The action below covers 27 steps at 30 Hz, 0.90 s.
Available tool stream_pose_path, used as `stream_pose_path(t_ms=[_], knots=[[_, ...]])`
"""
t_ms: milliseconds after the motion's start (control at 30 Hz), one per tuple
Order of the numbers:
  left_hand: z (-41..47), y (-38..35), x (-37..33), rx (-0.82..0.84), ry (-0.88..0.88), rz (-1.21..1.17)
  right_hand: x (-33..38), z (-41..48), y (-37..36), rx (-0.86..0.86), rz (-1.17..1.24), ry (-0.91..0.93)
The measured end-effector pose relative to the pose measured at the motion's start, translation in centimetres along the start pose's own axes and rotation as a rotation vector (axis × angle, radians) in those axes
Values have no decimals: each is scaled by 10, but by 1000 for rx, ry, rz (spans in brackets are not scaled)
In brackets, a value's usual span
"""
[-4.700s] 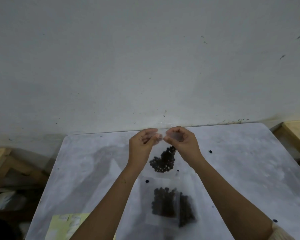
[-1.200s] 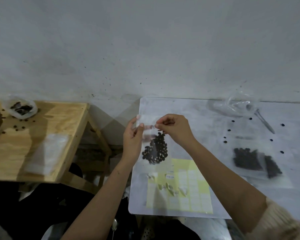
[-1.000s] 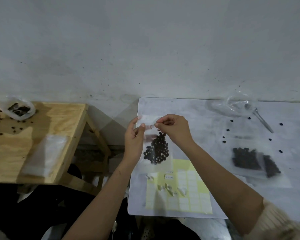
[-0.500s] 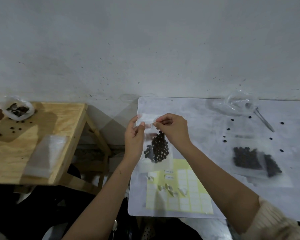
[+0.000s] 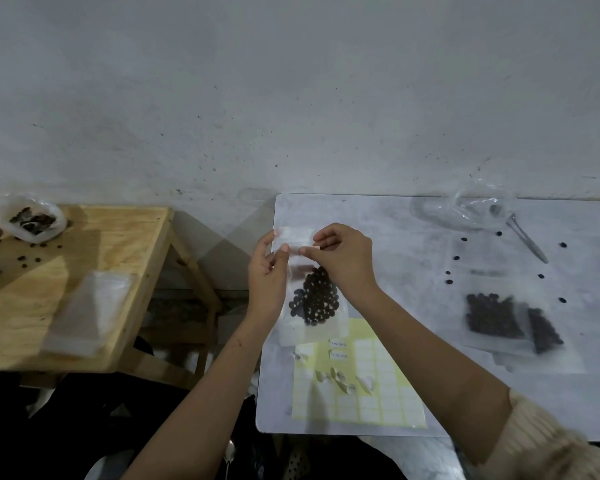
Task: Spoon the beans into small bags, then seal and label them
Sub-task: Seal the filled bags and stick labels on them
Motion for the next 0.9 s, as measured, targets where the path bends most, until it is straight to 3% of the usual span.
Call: stream_pose_path(t_ms=[233,400,533,900], knots=[[1,3,0,-2,25,-15,-8,5,7,-35,-115,-86],[1,-4,-6,51,-6,-103,-17,6,5,130,25,-211],[3,-5,-6,44,15,-135,-21,7,5,159,141,-253],[24,-21,3,0,33,10,-26,19,12,168,188,-201]])
Point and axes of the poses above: each hand's wrist, its own z-axis towards the middle knuckle, its own y-axis out of the back of the hand, x = y × z, the point moved 5 cm from there along z, towards the middle knuckle, and after that the axes turned 15 degrees about -z, right-handed, at the moved point
